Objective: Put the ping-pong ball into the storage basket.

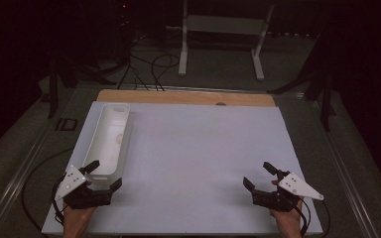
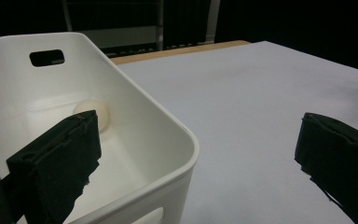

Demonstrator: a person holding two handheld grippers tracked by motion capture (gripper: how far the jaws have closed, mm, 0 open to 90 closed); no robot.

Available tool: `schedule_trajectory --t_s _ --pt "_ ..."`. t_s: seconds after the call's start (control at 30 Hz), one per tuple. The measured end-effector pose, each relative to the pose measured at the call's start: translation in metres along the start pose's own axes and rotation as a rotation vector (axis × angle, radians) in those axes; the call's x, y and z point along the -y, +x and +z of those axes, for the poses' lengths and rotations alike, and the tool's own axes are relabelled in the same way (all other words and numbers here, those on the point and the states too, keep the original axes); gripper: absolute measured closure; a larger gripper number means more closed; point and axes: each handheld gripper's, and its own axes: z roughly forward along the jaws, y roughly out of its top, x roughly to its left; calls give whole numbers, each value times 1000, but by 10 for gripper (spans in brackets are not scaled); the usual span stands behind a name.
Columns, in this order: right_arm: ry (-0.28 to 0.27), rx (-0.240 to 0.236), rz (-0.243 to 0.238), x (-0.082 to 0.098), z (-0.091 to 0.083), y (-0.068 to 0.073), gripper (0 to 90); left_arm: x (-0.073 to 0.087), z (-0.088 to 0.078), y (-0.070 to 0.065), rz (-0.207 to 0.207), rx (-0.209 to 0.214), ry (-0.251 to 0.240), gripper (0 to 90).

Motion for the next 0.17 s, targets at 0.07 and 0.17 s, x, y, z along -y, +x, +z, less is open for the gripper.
schedule_trajectory --t_s 0.07,0.17 --pt "0 -5 2 1 0 0 104 0 0 0 1 -2 -2 9" --pt "1 -6 -1 1 0 0 104 0 -1 -1 0 -4 -3 9"
